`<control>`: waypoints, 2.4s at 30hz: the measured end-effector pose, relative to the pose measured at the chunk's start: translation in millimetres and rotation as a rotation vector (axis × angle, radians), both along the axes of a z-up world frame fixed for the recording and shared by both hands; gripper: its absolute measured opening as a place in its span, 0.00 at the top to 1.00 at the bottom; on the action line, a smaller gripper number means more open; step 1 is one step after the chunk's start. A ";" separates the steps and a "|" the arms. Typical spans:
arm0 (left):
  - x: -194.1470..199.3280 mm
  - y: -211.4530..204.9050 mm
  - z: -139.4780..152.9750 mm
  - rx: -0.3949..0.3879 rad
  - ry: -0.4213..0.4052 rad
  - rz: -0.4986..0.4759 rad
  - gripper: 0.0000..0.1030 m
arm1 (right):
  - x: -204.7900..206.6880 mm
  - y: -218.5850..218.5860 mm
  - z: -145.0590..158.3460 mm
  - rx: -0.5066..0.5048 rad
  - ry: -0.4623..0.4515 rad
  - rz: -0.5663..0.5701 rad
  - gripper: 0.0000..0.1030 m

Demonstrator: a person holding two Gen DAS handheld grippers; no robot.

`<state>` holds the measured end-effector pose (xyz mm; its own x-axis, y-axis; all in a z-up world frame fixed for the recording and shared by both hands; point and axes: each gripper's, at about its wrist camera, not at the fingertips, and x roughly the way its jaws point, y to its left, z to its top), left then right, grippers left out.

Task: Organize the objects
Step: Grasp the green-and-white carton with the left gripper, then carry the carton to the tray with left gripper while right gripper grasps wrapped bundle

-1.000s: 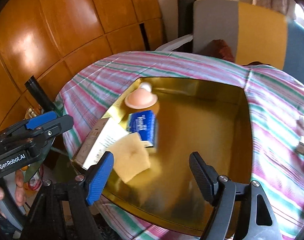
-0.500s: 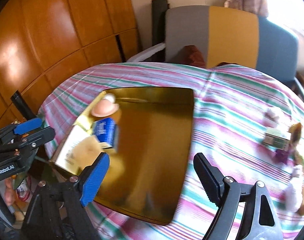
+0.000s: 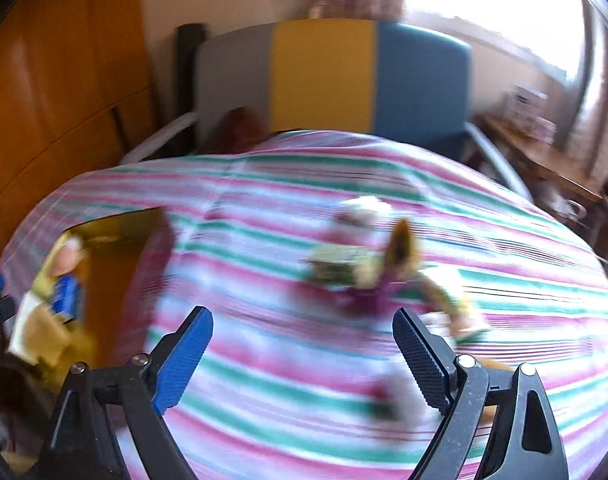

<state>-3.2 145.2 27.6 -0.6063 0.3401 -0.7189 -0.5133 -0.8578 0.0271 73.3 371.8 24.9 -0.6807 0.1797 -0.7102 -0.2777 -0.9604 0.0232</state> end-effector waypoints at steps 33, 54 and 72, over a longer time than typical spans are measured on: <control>-96.6 266.0 -78.4 0.128 -0.367 -0.303 0.02 | 45.1 141.7 -23.9 -0.282 0.067 -0.412 0.09; -58.8 201.9 -54.3 0.144 -0.304 -0.315 0.28 | 31.2 127.1 -34.4 -0.233 0.021 -0.344 0.09; -61.1 55.0 -20.7 0.254 -0.264 -0.129 0.28 | -113.2 83.7 -3.2 -0.146 -0.025 -0.084 0.12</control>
